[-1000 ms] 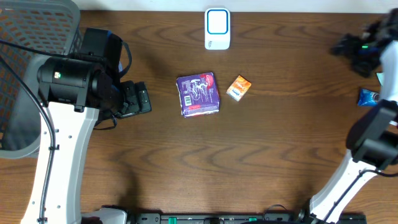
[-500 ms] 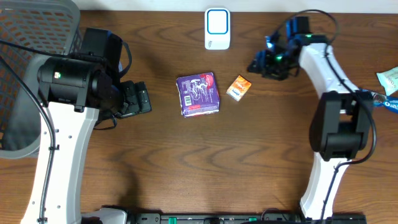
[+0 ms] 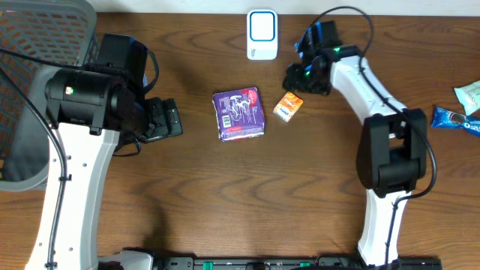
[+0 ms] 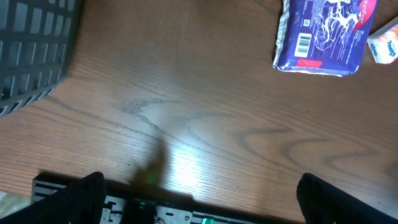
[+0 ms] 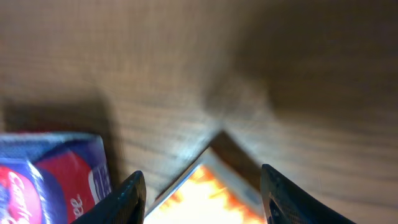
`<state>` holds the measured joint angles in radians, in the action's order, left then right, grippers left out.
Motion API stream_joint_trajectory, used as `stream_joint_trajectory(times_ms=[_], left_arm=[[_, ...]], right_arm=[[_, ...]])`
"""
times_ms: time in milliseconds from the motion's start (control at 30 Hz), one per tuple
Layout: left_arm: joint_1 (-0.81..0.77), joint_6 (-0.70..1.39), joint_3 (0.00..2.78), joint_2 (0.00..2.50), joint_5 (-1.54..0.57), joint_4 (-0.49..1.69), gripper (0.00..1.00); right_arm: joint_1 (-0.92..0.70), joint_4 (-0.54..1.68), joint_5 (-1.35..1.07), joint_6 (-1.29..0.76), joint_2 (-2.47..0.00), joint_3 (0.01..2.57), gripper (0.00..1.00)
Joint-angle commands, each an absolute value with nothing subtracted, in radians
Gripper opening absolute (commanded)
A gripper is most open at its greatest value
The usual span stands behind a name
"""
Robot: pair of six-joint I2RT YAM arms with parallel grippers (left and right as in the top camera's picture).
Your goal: Scan the item barcode
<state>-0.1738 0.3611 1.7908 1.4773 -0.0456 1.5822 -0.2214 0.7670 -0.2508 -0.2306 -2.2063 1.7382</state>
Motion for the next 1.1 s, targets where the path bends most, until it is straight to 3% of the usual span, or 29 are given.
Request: stream_joint_trajectory(times_ms=[0,133,267,367,533,633,767,833,900,933,1000,1067], left_arm=[[-0.171,0.348,1.791,1.483,-0.033,1.585,0.98],[-0.171,0.348,1.791,1.483,-0.033,1.585,0.98],[-0.171,0.348,1.791,1.483,-0.033,1.585,0.98],[-0.171,0.348,1.791,1.483,-0.033,1.585,0.98],[-0.171,0.348,1.791,1.483,-0.033,1.585,0.98],[-0.171,0.348,1.791,1.483,-0.033,1.585,0.98],[-0.171,0.348,1.791,1.483,-0.033,1.585,0.98],[-0.171,0.348,1.791,1.483,-0.033,1.585,0.98],[-0.171,0.348,1.791,1.483,-0.033,1.585,0.98],[-0.171,0.348,1.791,1.483,-0.033,1.585,0.98],[-0.171,0.348,1.791,1.483,-0.033,1.585,0.98],[-0.171,0.348,1.791,1.483,-0.033,1.585,0.98]], right_arm=[[-0.256,0.791,-0.222,-0.234,-2.212,1.694,0.51],[-0.273,0.833,-0.222,-0.208,-2.212,1.666,0.48],[-0.272,0.944,-0.223,-0.220,-2.203,1.670,0.35],[-0.267,1.070,-0.223,-0.240,-2.180,1.678,0.35],[-0.267,1.258,-0.207,-0.230,-2.110,1.700,0.46],[-0.266,1.288,-0.207,-0.170,-2.064,1.702,0.66],[-0.266,1.268,-0.207,-0.027,-2.035,1.702,0.77],[-0.267,1.271,-0.208,0.012,-2.035,1.702,0.64],[-0.273,1.291,-0.208,0.078,-2.038,1.702,0.34],[-0.278,1.307,-0.207,0.122,-2.038,1.702,0.28],[-0.291,1.333,-0.207,0.203,-2.039,1.701,0.27],[-0.306,1.347,-0.206,0.273,-2.039,1.701,0.36]])
